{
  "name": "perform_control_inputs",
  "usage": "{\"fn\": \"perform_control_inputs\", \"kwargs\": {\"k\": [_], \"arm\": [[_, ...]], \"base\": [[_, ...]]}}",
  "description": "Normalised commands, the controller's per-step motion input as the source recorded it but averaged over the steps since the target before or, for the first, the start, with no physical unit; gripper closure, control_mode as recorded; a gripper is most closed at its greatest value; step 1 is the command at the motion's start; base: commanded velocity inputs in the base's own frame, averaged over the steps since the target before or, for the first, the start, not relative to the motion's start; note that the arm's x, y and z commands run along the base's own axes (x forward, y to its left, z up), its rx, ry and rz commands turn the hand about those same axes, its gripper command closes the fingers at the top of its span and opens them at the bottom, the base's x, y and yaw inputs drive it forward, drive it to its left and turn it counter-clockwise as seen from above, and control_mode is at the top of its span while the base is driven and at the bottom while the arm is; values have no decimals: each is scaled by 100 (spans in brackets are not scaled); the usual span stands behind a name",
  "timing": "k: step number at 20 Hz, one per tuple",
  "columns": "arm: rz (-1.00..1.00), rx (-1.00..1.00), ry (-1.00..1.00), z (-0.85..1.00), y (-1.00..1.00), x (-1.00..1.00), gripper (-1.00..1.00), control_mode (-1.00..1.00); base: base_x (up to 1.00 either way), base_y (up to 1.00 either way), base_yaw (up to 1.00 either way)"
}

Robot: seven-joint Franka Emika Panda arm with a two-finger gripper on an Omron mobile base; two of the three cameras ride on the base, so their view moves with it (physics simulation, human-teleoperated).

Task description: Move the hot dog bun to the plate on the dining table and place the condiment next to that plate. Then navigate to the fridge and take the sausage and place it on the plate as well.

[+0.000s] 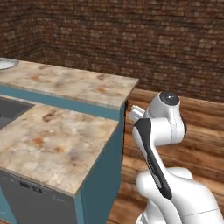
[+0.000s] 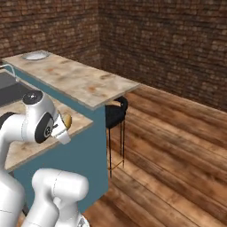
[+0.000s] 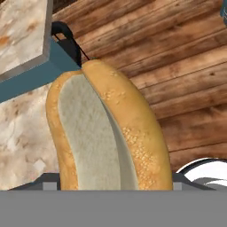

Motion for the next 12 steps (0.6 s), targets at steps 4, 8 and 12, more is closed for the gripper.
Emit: {"fn": "perform_control_inputs", "kwargs": {"k": [4, 8, 12], "arm": [[0, 0, 0, 0, 0, 0, 100, 100], [0, 0, 0, 0, 0, 0, 100, 100], [0, 0, 0, 0, 0, 0, 100, 100]], "base": [[33, -90, 13], [84, -57, 24], [100, -45, 27]]}}
